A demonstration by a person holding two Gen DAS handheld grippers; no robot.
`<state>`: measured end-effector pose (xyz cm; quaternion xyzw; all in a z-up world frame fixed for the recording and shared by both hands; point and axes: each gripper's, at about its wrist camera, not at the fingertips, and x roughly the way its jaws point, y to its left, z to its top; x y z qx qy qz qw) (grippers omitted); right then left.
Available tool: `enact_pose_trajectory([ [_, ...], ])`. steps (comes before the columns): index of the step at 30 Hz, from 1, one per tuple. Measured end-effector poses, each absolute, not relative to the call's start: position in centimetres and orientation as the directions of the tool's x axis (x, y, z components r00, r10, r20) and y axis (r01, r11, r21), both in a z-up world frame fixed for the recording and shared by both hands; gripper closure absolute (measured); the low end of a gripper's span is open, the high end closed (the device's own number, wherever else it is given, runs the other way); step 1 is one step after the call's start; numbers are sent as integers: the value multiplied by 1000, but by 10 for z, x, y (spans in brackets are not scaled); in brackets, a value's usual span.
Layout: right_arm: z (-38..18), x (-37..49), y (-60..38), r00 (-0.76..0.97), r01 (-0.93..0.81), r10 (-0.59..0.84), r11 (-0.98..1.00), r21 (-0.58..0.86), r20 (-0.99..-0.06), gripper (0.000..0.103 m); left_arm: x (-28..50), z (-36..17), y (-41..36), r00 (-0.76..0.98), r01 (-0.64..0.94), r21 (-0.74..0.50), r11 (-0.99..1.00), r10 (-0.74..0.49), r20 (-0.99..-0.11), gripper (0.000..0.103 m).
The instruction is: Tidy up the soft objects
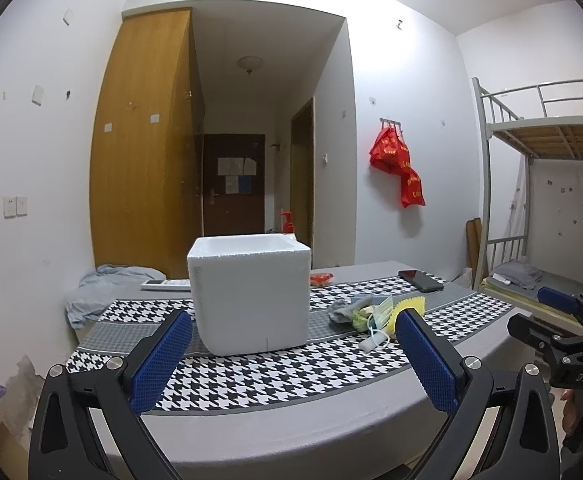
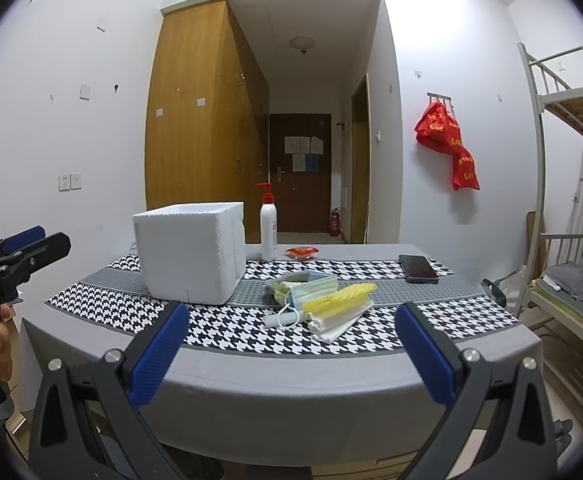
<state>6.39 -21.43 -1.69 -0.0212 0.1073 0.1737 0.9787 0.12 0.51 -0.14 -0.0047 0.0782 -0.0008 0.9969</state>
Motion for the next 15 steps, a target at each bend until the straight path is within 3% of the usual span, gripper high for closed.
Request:
enact_pose_trajectory([
  [15,-17,65,-215,918,-342,331,940,-11,-217,0,4,-2,6,989,-23,-18,1000,20,-148,1],
])
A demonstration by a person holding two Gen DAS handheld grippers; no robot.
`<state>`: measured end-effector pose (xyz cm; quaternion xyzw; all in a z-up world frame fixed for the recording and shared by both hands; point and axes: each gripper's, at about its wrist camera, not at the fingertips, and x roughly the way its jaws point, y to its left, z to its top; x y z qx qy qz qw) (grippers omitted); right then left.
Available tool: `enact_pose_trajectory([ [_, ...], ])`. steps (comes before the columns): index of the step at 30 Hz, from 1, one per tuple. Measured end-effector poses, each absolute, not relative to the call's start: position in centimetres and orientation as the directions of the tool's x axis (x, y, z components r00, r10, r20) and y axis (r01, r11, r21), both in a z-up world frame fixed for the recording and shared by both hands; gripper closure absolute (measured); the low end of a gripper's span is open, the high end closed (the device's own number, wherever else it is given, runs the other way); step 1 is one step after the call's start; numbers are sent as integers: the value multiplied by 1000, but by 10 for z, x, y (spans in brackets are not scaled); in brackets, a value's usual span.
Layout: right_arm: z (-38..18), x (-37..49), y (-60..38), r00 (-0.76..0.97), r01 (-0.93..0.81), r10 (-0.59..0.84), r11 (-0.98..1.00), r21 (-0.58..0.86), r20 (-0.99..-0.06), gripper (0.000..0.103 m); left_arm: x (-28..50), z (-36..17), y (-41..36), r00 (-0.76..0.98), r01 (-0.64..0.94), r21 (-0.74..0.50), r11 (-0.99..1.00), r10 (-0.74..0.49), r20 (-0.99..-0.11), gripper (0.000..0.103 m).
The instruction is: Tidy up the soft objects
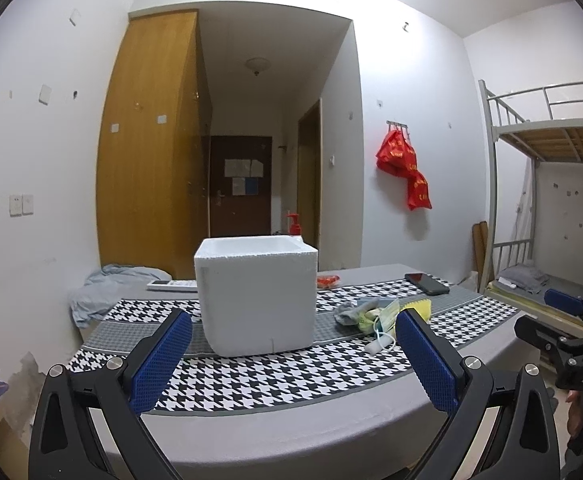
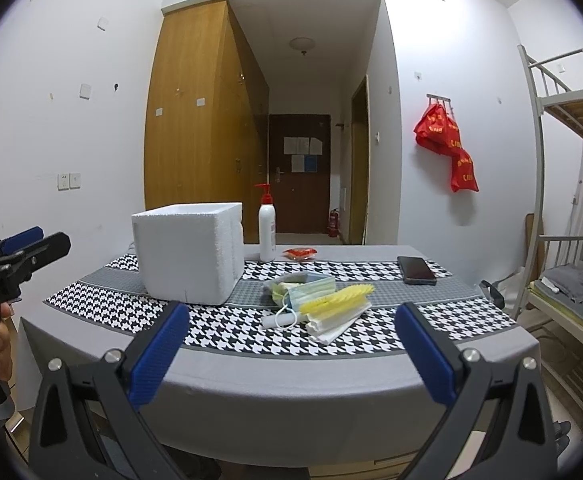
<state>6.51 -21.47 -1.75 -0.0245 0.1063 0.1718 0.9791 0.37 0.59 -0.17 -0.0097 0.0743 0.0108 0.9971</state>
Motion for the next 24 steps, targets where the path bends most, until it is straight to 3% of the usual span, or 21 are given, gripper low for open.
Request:
enact_pose_trajectory([
  [24,-14,74,-214,918,-346,335,938,-14,-213,0,16,-1,6,987,-15,-12,1000,13,-159,1],
])
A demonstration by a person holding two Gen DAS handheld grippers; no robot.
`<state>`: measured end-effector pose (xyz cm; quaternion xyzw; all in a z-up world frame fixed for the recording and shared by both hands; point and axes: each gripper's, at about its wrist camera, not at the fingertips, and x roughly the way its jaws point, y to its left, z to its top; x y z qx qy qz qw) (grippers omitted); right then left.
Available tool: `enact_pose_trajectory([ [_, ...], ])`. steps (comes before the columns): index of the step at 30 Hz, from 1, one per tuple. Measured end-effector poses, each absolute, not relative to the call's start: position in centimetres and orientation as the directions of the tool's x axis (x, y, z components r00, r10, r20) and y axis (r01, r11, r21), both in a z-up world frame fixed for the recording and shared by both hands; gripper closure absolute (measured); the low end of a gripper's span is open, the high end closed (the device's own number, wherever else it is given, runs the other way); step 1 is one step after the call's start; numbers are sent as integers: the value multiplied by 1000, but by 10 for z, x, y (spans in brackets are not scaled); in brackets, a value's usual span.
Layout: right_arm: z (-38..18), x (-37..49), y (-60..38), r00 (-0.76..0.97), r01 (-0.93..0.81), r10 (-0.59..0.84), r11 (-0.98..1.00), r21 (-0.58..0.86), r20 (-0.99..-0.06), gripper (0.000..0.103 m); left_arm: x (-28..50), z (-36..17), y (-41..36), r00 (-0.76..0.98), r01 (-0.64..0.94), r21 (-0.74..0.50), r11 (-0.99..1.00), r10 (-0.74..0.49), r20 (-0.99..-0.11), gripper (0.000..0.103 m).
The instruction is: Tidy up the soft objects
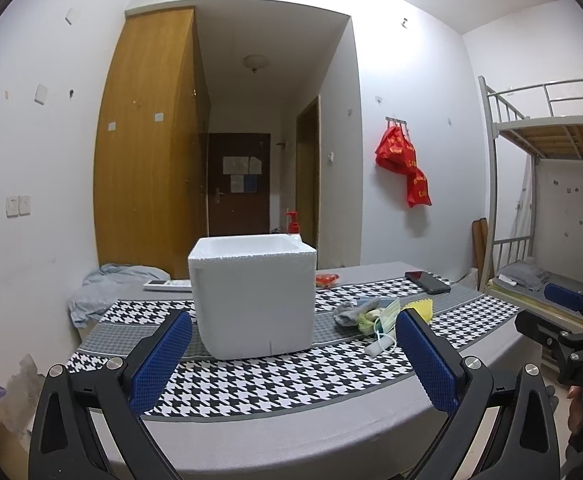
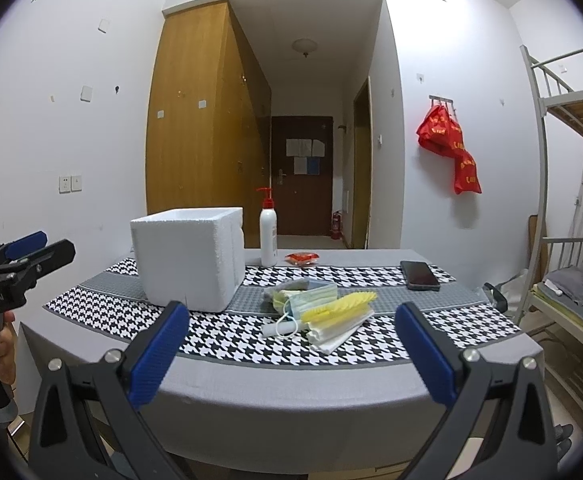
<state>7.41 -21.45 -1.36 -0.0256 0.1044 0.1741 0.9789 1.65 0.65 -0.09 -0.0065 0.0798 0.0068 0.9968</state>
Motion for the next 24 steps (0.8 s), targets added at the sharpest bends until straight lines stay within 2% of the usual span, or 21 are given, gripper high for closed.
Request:
enact_pose_trajectory([
  [12,-19,87,-218,919,-326,314,945,-10,-238,0,25,1,6,988,-10,-18,1000,7,-152,1],
  [24,-25,119,-216,905,-326,309,945,-11,-292,0,57,-1,1,978,21,-18,1000,-24,-209,1],
])
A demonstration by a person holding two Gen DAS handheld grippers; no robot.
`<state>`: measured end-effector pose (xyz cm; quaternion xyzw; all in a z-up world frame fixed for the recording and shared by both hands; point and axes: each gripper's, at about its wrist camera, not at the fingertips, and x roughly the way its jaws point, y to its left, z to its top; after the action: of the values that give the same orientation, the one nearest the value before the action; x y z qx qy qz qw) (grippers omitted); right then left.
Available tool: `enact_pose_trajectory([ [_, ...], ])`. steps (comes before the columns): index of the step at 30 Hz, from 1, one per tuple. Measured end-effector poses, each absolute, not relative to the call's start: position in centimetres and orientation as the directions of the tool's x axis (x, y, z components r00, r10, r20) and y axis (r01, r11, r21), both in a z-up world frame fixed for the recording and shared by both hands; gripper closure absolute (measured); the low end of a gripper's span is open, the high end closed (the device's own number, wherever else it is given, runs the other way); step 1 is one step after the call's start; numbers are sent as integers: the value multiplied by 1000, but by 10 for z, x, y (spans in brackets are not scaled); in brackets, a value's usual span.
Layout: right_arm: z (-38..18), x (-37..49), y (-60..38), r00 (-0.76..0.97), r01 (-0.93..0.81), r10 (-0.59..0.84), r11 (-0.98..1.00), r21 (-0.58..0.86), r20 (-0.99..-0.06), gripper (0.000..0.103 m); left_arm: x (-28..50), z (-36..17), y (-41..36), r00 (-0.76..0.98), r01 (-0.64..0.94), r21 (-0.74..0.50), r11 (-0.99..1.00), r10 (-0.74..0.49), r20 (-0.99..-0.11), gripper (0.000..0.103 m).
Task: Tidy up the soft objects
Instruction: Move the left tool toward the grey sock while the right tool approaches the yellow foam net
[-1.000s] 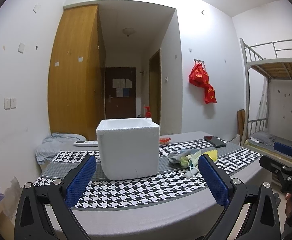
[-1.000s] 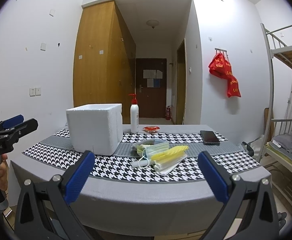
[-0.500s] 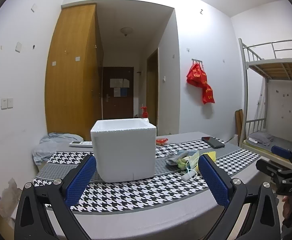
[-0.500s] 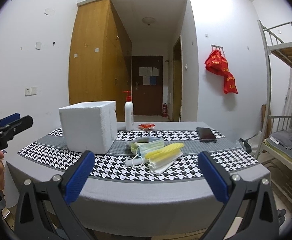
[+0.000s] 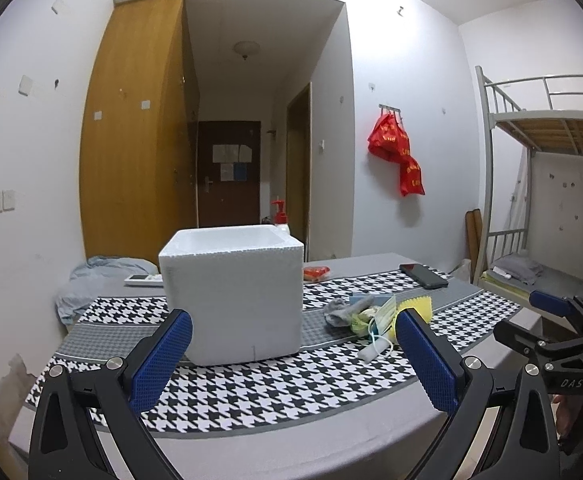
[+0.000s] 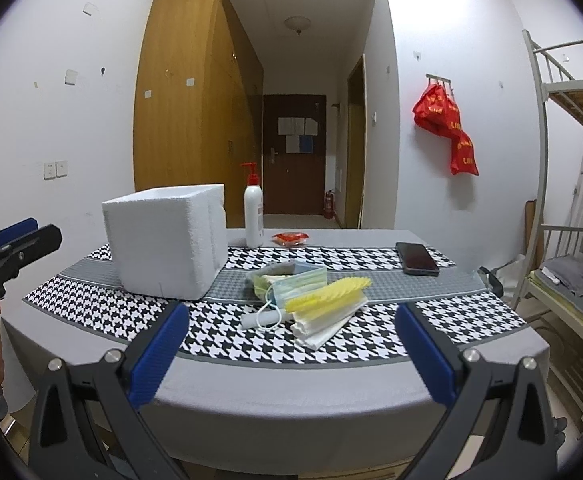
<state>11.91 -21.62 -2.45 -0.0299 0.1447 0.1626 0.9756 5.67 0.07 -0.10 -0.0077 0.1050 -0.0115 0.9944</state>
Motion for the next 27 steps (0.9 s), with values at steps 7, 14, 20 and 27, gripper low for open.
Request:
enact_pose_trajectory([
  [7,-25,142,-218,900,-317,297,948,-11,-318,0,83,-2,-9,967,49,5,999,-46,-251,1],
  [14,-30,167,-221,890,-306,286,952,-1,-356,0,109,-8,-17,948,92,16,996,-83,-308,1],
  [20,-33,190,-224,882,-286,266,958,7,-389,0,132,-14,-23,929,123,20,992,-108,-353,1],
  [27,-40,214,-230,868,-277,262,961,27,-423,0,160,-26,-32,900,170,28,985,-144,-412,1],
])
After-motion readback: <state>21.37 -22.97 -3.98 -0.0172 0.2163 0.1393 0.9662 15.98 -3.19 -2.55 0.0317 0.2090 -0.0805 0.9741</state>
